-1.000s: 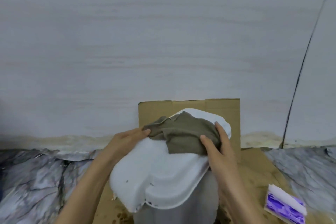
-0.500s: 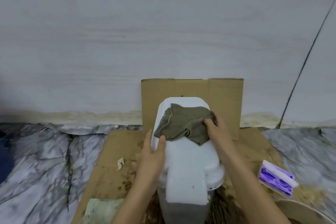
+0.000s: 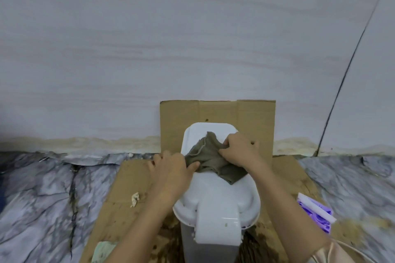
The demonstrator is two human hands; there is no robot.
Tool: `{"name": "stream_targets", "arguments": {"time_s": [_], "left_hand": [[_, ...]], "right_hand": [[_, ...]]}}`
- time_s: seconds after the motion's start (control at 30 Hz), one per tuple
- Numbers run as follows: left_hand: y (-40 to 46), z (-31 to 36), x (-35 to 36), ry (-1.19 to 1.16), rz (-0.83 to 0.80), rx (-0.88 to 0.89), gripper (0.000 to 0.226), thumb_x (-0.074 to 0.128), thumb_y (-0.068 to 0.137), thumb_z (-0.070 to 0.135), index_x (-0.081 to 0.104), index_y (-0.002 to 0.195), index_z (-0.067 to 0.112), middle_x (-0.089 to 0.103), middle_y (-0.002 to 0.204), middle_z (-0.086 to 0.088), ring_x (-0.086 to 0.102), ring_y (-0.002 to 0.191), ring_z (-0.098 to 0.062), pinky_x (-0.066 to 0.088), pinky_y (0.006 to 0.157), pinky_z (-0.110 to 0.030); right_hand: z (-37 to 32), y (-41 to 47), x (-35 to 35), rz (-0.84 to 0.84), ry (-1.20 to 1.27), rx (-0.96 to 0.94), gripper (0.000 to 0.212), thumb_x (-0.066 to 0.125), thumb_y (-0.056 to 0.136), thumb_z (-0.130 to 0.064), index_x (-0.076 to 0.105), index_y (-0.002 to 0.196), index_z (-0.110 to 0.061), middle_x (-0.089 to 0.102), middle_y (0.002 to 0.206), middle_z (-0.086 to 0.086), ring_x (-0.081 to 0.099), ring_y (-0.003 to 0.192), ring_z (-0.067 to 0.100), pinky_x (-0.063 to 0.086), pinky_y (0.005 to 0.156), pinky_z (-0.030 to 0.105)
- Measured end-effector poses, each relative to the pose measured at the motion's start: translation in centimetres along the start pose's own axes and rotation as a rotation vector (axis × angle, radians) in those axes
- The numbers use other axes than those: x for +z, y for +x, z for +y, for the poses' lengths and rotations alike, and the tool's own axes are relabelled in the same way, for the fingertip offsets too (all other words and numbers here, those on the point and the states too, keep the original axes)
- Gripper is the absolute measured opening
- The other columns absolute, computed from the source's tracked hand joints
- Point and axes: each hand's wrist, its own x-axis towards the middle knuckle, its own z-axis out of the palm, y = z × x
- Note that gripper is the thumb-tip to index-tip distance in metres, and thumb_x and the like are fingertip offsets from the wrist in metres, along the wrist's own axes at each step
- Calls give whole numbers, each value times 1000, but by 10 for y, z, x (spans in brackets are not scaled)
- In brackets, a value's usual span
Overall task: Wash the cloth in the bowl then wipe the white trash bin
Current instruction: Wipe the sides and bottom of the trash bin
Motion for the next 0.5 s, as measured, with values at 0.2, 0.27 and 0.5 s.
{"name": "stream_targets", "arguments": {"time_s": [0.2, 0.27, 0.5], "left_hand": [[5, 1, -24, -808, -169, 30, 10, 62, 90, 25, 60, 96, 18, 64, 96, 1, 61, 96, -17, 50, 82, -32], [5, 9, -40, -1238, -291, -11, 20, 57, 93, 12, 61, 113, 11, 67, 110, -8, 64, 104, -24, 55, 85, -35], [30, 37, -90, -1383, -4, 93, 25, 51, 93, 12, 58, 118, 13, 68, 104, -8, 63, 86, -19, 49, 73, -33]], "right_hand": [[5, -20, -34, -107, 431, 68, 17, 66, 78, -20, 50, 73, -16, 56, 72, 0, 52, 70, 16, 39, 67, 30], [11, -25, -46, -138, 705, 65, 21, 72, 77, -18, 52, 76, -16, 61, 79, 1, 55, 73, 15, 40, 62, 27], [5, -38, -95, -18, 1282, -136, 45, 69, 83, -20, 57, 126, -12, 69, 115, 1, 65, 105, 14, 51, 82, 22]]}}
